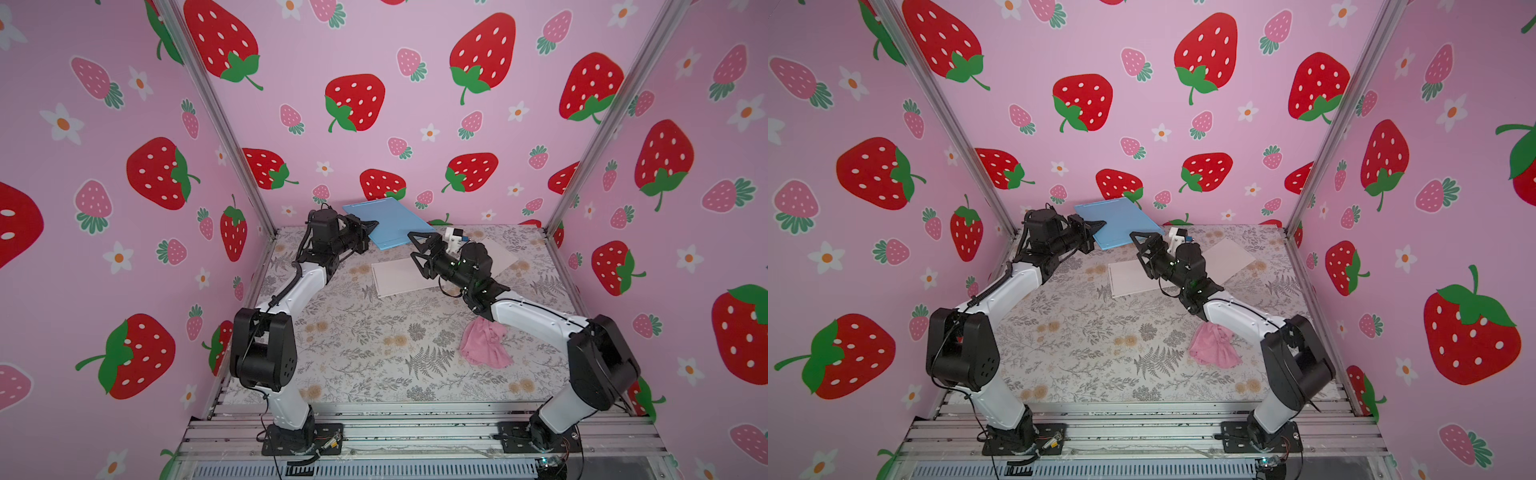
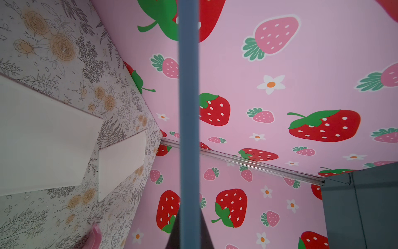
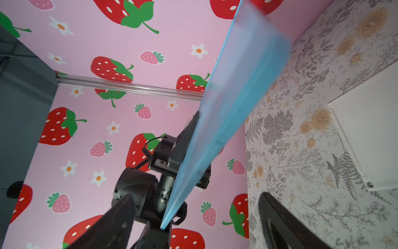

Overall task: Wipe the drawing tablet
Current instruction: Adjust the drawing tablet at the center of the board.

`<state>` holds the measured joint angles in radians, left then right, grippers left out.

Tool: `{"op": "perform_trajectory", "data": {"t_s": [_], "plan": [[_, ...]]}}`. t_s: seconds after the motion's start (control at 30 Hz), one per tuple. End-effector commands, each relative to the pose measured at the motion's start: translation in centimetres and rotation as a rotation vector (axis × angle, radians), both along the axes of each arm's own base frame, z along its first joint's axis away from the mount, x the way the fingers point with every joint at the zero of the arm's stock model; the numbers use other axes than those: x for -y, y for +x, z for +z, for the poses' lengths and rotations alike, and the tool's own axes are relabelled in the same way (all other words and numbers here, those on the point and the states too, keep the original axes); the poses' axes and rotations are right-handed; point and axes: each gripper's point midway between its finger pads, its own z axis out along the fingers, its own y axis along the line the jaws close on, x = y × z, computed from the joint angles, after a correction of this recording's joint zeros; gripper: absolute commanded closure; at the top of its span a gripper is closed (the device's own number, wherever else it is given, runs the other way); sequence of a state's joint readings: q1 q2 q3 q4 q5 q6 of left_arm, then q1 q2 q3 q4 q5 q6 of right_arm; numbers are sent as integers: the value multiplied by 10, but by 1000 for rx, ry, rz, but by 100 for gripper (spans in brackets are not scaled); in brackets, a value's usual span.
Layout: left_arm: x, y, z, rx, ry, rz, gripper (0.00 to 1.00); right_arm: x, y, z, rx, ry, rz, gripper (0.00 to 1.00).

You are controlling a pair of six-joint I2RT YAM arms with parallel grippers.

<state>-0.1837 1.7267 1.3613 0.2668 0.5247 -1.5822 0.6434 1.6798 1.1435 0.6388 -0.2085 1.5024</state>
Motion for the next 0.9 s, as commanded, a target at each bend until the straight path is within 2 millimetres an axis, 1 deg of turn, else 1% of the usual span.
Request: {"op": "perform_trajectory", "data": {"t_s": [0.0,0.03,0.1,0.13,0.2,0.23,0.27,0.3,0.37,0.4,0.43,0.5,0.57,0.6,0.63,0.67,0.73,0.77,0.8,0.87], "plan": [[7,-12,30,77,-42,-35,100,-6,10,50,37,170,-1,27],[7,-13,30,77,-42,-34,100,-7,13,51,39,175,-4,35],[8,-16,28,76,-43,-37,100,-8,19,51,37,187,-18,59],[7,-16,27,75,-41,-36,100,-8,20,50,30,190,-26,66],[8,-19,25,71,-38,-38,100,-6,22,47,20,186,-42,92],[8,-20,24,68,-36,-38,100,-5,22,44,14,176,-50,100],[9,-22,21,63,-30,-43,100,-2,22,40,0,159,-58,100],[10,-24,20,60,-21,-50,91,0,21,36,-8,142,-63,100],[11,-32,9,25,22,-73,55,9,19,23,-40,86,-57,100],[11,-39,4,1,51,-87,47,14,17,17,-50,61,-47,100],[8,-48,-6,-38,105,-104,40,22,15,9,-53,29,-32,100],[-6,-75,-37,-171,286,-126,29,37,5,-10,-55,-59,24,100],[-32,-107,-63,-280,516,-132,28,42,-20,-31,-50,-160,192,100],[-44,-119,-72,-326,597,-127,27,41,-33,-41,-44,-202,283,100],[-56,-135,-82,-380,674,-132,27,40,-51,-53,-39,-255,399,100],[-66,-145,-87,-402,735,-138,27,37,-72,-65,-30,-300,521,100],[-81,-165,-95,-445,839,-161,27,37,-108,-85,-46,-336,699,100],[-88,-174,-99,-466,888,-174,27,39,-121,-94,-63,-333,761,100],[-92,-181,-103,-479,918,-190,27,41,-129,-102,-82,-332,799,100],[-96,-194,-114,-492,948,-228,27,44,-137,-117,-107,-340,855,100]]}}
